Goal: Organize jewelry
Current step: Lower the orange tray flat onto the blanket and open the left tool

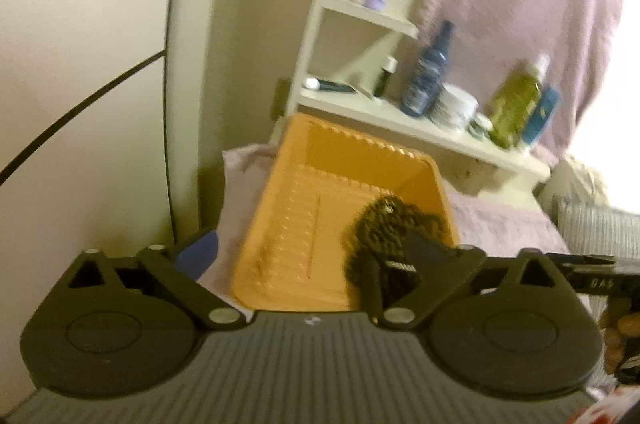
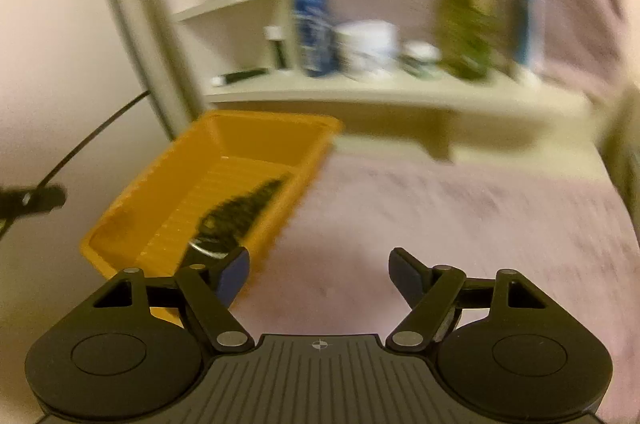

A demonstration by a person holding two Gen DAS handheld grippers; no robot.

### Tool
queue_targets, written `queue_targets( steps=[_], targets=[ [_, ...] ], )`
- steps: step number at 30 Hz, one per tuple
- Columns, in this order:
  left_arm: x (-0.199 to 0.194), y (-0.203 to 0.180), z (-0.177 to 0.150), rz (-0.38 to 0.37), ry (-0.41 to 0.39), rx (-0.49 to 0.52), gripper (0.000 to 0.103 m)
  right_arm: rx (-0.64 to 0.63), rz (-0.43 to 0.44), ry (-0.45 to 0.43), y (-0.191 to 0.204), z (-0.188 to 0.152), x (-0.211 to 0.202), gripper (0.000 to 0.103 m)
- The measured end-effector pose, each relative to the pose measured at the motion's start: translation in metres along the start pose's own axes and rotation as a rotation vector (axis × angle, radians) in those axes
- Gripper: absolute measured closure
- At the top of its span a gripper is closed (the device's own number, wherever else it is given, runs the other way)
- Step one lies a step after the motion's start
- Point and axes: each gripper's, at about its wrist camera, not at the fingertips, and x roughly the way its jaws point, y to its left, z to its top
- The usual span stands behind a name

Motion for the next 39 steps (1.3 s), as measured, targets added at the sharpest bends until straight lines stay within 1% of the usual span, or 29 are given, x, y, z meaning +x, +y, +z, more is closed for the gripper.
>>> queue_targets(
  steps=[2,3,7,12,16,18,26,30,34,39],
  targets=[
    [-0.002,-0.016,-0.007,0.010,-0.001,0.032,0.001,0.063,-0.026,0.006,-0.013,-0.006,-0.015,0.026],
    [-0.001,-0.025,-0.010,-0.004,0.012,0.059,0.001,0.089,-0.042,0.013,-0.017,-0.010,-0.022,0.026],
    [-0.005,-0.056,-0.028,-0.017,0.036,0.120,0.001,0.147,-0.090,0.039,-0.026,-0.025,-0.043,0.026],
    [-0.003,-0.079,-0.046,-0.018,0.096,0.119,0.001,0.169,-0.137,0.068,-0.029,-0.045,-0.064,0.026],
    [-0.004,-0.092,-0.057,0.007,0.132,0.143,0.001,0.158,-0.177,0.078,-0.024,-0.055,-0.077,0.026],
    [-0.005,-0.097,-0.062,0.007,0.149,0.150,0.001,0.161,-0.184,0.082,-0.022,-0.059,-0.083,0.026],
    [-0.011,-0.126,-0.083,0.005,0.176,0.204,0.001,0.190,-0.190,0.104,-0.015,-0.076,-0.098,0.026],
    [-0.015,-0.141,-0.094,0.016,0.176,0.233,0.001,0.183,-0.211,0.100,-0.010,-0.084,-0.105,0.026],
    [-0.018,-0.150,-0.097,0.026,0.175,0.258,0.001,0.187,-0.217,0.099,-0.009,-0.088,-0.109,0.026],
    [-0.019,-0.154,-0.098,0.038,0.172,0.261,0.001,0.177,-0.217,0.094,-0.006,-0.090,-0.112,0.026]
  ],
)
